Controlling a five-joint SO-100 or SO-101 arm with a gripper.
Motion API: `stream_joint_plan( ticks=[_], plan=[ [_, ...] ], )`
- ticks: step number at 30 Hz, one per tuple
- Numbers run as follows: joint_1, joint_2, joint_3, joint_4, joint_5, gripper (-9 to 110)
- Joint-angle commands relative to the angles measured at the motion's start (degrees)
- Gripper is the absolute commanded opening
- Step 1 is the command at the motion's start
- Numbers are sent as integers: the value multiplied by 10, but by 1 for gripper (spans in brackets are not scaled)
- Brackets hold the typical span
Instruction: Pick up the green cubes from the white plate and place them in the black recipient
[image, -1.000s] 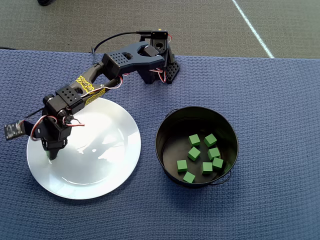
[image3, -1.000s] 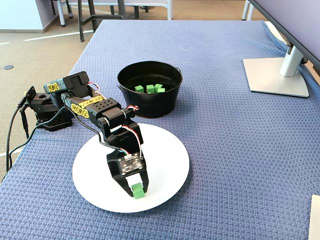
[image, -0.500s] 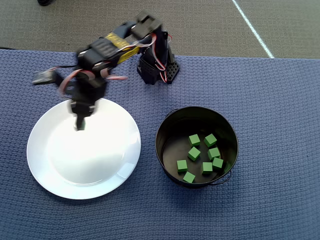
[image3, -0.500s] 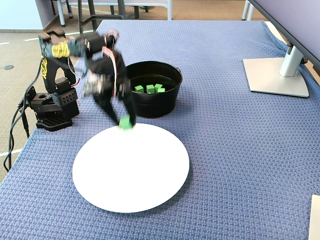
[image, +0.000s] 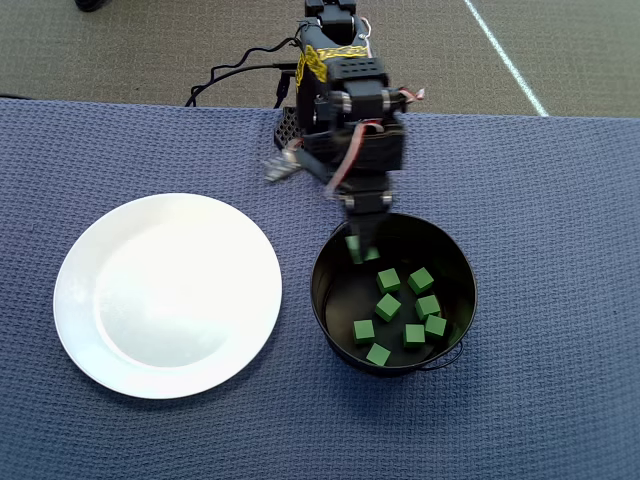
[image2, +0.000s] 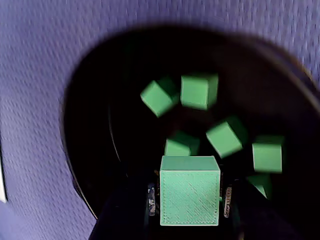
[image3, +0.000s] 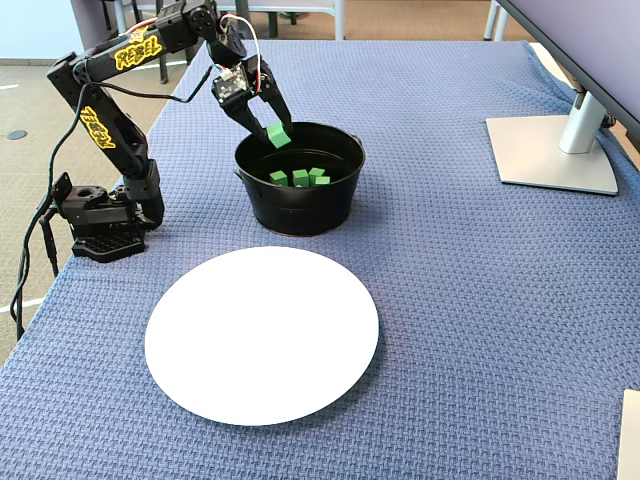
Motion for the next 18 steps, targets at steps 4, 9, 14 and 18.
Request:
stream_joint_plan(
  ticks=[4, 9, 14, 18],
  plan=[
    [-41, 22, 47, -68, 18, 0],
    [10, 46, 12, -37, -18, 31],
    [83, 134, -17, -5, -72, 27],
    [164, 239, 21, 9, -74, 4]
  ],
)
